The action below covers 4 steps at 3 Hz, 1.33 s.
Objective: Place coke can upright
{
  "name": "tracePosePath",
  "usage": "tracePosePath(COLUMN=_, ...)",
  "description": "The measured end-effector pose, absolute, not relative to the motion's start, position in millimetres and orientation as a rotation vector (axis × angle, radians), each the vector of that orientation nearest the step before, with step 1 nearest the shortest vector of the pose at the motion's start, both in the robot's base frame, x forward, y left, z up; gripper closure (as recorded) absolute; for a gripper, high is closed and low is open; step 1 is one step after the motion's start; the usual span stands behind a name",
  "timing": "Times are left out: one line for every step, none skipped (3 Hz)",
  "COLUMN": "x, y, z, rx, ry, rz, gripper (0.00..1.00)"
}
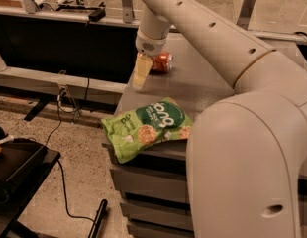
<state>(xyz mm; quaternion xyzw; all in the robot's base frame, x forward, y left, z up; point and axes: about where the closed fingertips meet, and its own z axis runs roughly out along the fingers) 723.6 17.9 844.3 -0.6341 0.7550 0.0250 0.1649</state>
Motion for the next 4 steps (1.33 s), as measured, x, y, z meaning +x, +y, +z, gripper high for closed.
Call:
tracePosePath(x=717.8, y=8.6, z=837.9, rx=-1.823, ry=2.170, rz=0.074, gripper=0.41)
tracePosePath(x=717.1, y=7.5, z=840.0, rx=-1.826, ry=2.172, rz=0.074, gripper=0.65)
tracePosePath(x=709.3, y=-0.8, z=838.8, rx=-1.853, ry=2.171, rz=0.068, gripper=0.87)
tracePosePath(x=701.3, y=-13.4, z=843.9, rx=-1.868, ry=2.169, rz=0.068, gripper=1.00)
